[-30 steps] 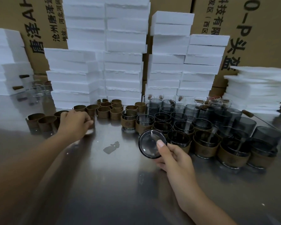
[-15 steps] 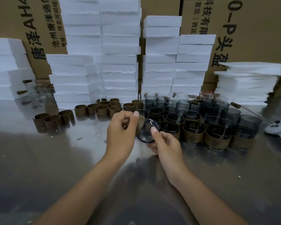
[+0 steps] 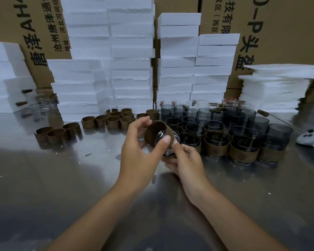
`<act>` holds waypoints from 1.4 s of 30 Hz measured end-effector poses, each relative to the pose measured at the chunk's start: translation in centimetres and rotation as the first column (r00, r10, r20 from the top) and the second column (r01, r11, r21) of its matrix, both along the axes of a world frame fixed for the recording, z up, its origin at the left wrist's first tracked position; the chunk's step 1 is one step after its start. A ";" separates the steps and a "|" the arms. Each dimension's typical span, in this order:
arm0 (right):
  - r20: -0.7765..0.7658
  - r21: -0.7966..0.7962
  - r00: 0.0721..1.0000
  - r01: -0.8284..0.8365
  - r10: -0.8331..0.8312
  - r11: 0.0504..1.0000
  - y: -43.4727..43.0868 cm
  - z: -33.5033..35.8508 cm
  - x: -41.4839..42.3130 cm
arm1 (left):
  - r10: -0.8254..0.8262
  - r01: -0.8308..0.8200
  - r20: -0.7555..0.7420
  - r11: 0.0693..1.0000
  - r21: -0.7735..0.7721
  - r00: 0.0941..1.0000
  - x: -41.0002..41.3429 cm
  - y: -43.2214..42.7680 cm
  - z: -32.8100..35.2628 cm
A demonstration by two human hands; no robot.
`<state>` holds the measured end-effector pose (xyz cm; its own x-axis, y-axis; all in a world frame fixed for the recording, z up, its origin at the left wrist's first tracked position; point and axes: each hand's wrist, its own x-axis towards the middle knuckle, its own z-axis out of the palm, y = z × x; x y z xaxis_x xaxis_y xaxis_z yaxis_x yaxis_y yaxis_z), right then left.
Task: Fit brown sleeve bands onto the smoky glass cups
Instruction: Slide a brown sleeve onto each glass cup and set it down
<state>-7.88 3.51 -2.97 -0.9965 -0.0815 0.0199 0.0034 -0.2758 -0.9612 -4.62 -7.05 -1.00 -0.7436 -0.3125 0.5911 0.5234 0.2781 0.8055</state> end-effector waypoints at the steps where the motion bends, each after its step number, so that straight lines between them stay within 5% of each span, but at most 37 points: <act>1: 0.020 -0.045 1.000 -0.022 0.023 0.999 -0.1 0.1 0.1 | 0.006 -0.006 -0.002 1.000 -0.010 1.000 0.1 0.1 0.0; 12: 0.080 -0.519 0.966 -0.171 0.247 0.837 0.3 1.5 1.9 | -0.066 0.068 -0.026 0.996 0.060 0.997 1.2 1.3 0.4; 32: 0.006 -0.416 0.945 -0.296 0.328 0.860 0.3 1.5 2.3 | -0.242 0.242 0.124 0.970 0.017 0.962 1.4 2.0 -0.5; 42: 0.000 -0.460 0.957 -0.259 0.292 0.849 1.0 1.5 1.4 | -0.351 0.287 0.221 0.917 0.275 0.910 -0.1 1.0 -0.6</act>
